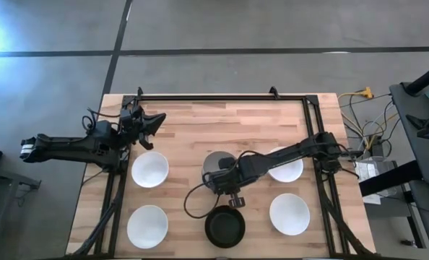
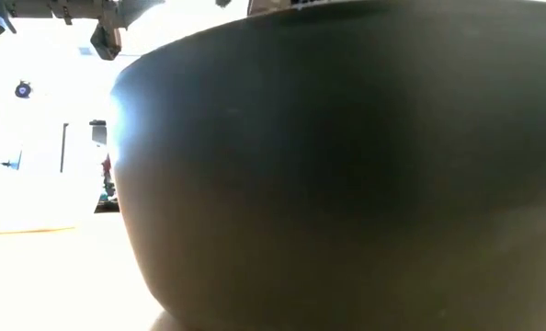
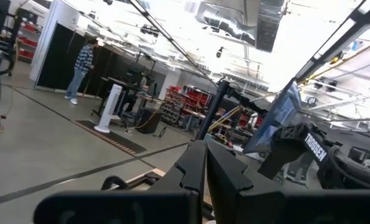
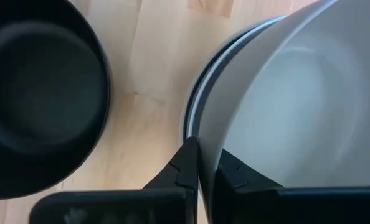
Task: Nest bowls inside each other
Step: Stack the light gray bowl on top of the white bowl
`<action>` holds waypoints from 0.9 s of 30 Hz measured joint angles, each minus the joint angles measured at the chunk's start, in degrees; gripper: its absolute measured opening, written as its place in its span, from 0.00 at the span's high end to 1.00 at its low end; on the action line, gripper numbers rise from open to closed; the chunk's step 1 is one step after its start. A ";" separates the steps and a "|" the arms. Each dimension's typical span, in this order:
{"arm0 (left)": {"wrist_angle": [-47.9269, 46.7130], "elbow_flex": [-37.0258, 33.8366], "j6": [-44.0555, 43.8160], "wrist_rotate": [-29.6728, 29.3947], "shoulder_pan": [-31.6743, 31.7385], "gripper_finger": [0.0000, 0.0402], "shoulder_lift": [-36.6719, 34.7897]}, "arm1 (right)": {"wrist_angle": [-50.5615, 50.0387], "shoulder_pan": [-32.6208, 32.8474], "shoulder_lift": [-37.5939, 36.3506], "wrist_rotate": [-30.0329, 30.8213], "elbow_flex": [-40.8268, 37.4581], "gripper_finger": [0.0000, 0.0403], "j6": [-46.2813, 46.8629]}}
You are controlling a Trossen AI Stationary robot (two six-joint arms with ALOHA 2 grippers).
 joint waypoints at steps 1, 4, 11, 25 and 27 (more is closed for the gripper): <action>-0.02 0.00 0.00 0.02 0.00 1.00 0.00 | 0.17 0.00 0.00 0.00 0.00 0.98 0.02; -0.03 0.00 -0.02 0.17 0.00 1.00 0.09 | 2.01 -0.02 -0.17 -0.33 0.00 0.98 0.96; -0.02 0.00 -0.02 0.28 0.00 1.00 0.44 | 4.05 -0.40 -0.24 -4.40 0.00 0.90 4.80; -0.02 0.00 -0.04 3.55 0.00 1.00 0.37 | 3.08 -0.68 -2.88 -4.05 4.60 0.72 6.02; -0.02 0.00 -0.04 4.38 0.00 1.00 0.46 | 3.30 -0.74 -2.91 -3.02 6.89 0.74 4.67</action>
